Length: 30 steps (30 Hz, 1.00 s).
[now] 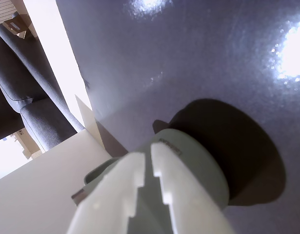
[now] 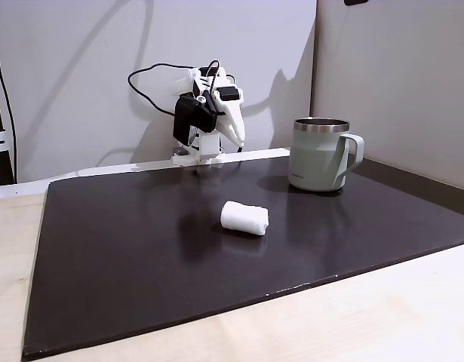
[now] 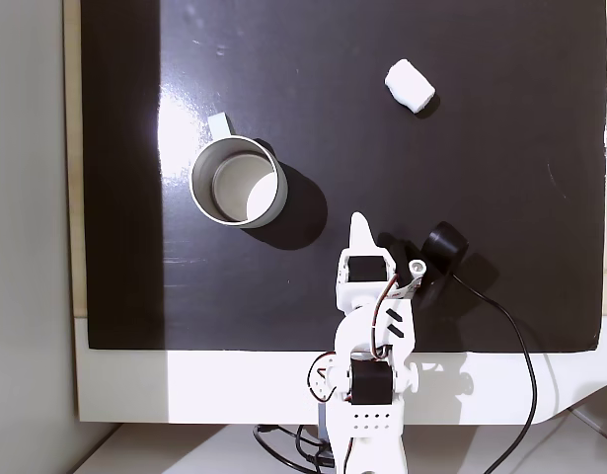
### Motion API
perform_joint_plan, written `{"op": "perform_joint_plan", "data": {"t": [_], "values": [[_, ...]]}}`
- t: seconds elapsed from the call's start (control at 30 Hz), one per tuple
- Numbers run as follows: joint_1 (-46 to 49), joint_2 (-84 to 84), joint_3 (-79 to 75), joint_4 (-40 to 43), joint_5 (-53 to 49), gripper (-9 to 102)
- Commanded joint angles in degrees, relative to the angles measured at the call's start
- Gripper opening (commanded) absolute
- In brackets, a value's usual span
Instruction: Grasp a gauze and put it in the cup.
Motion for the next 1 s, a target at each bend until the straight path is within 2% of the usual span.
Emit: {"op": "perform_joint_plan", "data": {"t": [0.0, 0.5, 0.67, 0.77, 0.97], "values": [[-1.67, 0.62, -0.44, 0.09, -0.35, 0], [-1.49, 0.62, -0.53, -0.09, -0.18, 0], [2.99, -0.18, -4.13, 2.2, 2.72, 0], [5.01, -8.17, -10.99, 2.72, 6.33, 0], [6.24, -37.53, -35.51, 5.98, 18.28, 0]]}}
